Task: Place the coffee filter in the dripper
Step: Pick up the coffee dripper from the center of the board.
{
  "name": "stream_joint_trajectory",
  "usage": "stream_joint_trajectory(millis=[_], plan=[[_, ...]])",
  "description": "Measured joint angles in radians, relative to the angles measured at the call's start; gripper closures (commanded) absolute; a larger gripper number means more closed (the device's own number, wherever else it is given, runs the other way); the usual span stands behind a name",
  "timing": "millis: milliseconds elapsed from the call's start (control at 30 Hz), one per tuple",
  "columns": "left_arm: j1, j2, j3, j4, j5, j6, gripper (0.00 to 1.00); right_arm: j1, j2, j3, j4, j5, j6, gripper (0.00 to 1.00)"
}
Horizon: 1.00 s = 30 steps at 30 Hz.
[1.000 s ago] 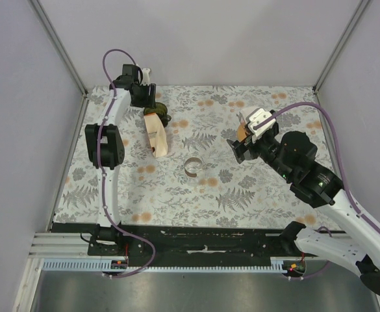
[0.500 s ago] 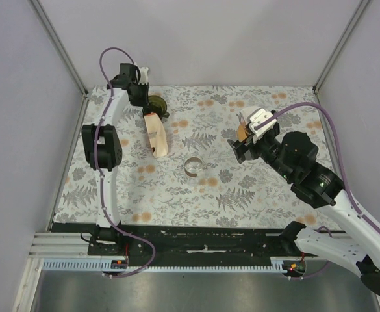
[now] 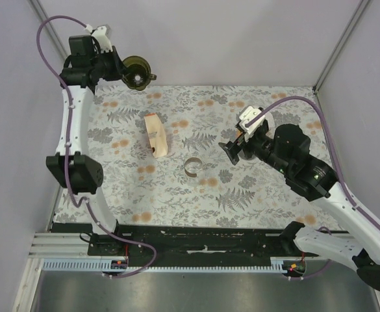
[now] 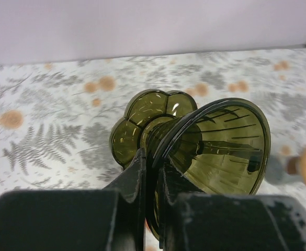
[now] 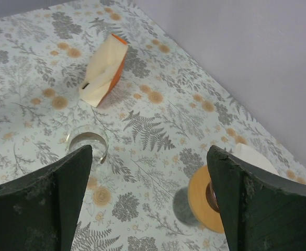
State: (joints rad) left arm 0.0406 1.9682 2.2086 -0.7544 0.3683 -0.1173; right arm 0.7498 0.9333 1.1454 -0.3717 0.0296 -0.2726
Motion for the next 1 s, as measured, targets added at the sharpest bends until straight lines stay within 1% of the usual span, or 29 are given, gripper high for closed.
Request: stream_joint_trajectory(millis=[100,200,300,400,467,600,833,900,967,1000], plan=[[-0.072,-0.148,-0.040,-0.024,0.052,0.001,0.98,0.000,0.032,0.032,0.009,-0.073,0.001,0.09],[-0.212,-0.264,-0.108,-0.060,0.101,0.006,0.98,0.007,0.086,0.067,0.025,-0.127,0.003,0.11],[-0.359,-0.344,-0.222,-0.098,0.146,0.006,0.98,0.043,0.148,0.104,0.026,-0.114,-0.008,0.12],[-0.433,-0.376,-0.311,-0.140,0.158,0.006,0.98,0.093,0.190,0.111,0.016,-0.090,-0.027,0.15],[-0.462,-0.381,-0.356,-0.162,0.154,0.005,0.98,0.117,0.204,0.111,0.002,-0.077,-0.037,0.19],[-0.500,-0.386,-0.393,-0.173,0.140,0.005,0.98,0.132,0.210,0.111,-0.009,-0.042,-0.042,0.27],[-0.519,-0.419,-0.406,-0.188,0.147,0.002,0.98,0.131,0.259,0.117,-0.014,-0.006,-0.054,0.39],[-0.519,-0.446,-0.420,-0.188,0.147,0.002,0.98,0.131,0.273,0.118,-0.023,-0.011,-0.054,0.47],[-0.519,-0.465,-0.428,-0.185,0.142,0.002,0.98,0.135,0.283,0.124,-0.034,-0.020,-0.056,0.60],[-0.519,-0.472,-0.431,-0.183,0.137,0.001,0.98,0.138,0.286,0.128,-0.039,-0.027,-0.059,0.65]])
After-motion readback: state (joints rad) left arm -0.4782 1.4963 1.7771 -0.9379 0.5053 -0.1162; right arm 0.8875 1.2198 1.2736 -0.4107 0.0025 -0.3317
